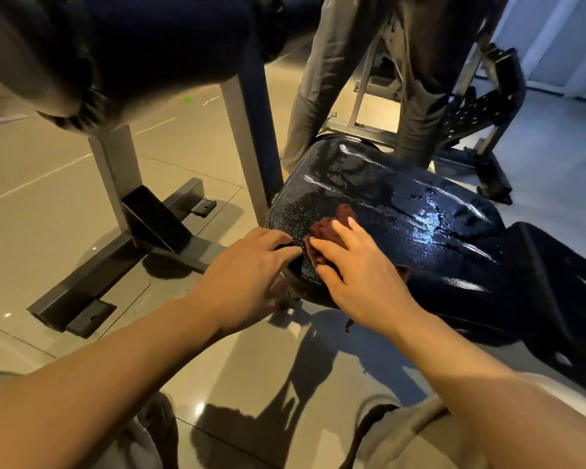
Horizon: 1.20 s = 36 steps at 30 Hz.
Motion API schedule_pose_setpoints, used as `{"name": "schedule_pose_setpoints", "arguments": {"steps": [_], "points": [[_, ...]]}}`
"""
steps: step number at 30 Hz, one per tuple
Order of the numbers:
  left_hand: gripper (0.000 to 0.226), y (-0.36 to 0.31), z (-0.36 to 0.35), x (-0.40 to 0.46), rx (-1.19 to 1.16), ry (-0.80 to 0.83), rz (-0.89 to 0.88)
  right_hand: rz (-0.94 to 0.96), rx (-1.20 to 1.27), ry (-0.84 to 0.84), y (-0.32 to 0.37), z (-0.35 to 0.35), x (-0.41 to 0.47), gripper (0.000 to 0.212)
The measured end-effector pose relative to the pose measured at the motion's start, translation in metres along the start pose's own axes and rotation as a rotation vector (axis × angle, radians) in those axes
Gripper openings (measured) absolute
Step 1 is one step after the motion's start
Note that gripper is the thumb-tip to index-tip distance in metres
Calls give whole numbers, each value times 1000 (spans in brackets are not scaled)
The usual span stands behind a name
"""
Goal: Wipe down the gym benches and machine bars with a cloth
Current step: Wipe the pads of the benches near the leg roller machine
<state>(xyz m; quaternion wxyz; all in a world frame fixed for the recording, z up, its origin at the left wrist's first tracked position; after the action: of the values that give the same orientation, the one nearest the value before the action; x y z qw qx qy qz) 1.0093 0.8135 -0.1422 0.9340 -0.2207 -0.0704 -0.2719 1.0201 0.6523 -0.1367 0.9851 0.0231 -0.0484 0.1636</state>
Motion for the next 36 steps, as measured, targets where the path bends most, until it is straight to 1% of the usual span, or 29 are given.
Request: {"name": "schedule_pose_setpoints", "arguments": {"steps": [2, 3, 8, 10, 12, 16, 18, 21, 25, 27, 29, 32, 34, 36], "points": [[54, -3, -1, 4, -10, 4, -13, -4, 6, 13, -7, 0, -1, 43], [54, -5, -3, 6, -15, 11, -21, -36, 12, 19, -14, 1, -2, 42], [50, -16, -9, 13, -24, 31, -45, -325, -39, 73, -53, 12, -9, 43], [50, -15, -10, 13, -30, 11, -50, -354, -33, 78, -55, 14, -7, 43], [51, -13, -9, 12, -28, -2, -42, -283, -47, 87, -46, 11, -3, 44], [48, -9, -6, 6, -27, -30, -24, -47, -13, 82, -15, 6, 6, 45], [47, -8, -5, 7, -29, -45, -16, 17, 5, 80, -8, 8, 9, 45], [46, -10, -6, 9, -20, -34, -23, -14, 35, 99, -14, 12, 6, 45], [44, -16, -9, 13, -37, -2, -63, -240, -1, 104, -37, 17, -9, 42], [46, -19, -10, 15, -15, 46, -66, -297, -44, 119, -41, 17, -19, 44], [48, -24, -10, 14, 3, 81, -86, -220, -96, 156, -32, 15, -24, 49], [51, -33, -12, 8, -21, 101, -105, -25, -102, 165, -10, 11, -29, 45], [52, -37, -14, 5, -33, 87, -102, 4, -93, 135, -7, 10, -33, 43], [51, -40, -16, 7, -56, 56, -131, -26, -58, 87, -15, 11, -37, 43]]}}
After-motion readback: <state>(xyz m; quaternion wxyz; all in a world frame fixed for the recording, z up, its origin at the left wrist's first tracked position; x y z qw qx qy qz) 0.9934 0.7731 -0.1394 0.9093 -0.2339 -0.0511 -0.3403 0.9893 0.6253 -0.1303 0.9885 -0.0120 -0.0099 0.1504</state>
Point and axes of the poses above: each hand's wrist, its own x-axis towards the middle knuckle, its own z-axis out of the back of the hand, y = z × x, the point moved 3 cm from there along x, towards the middle knuckle, and after that the axes turned 15 degrees about -x, right-handed, at the moved point
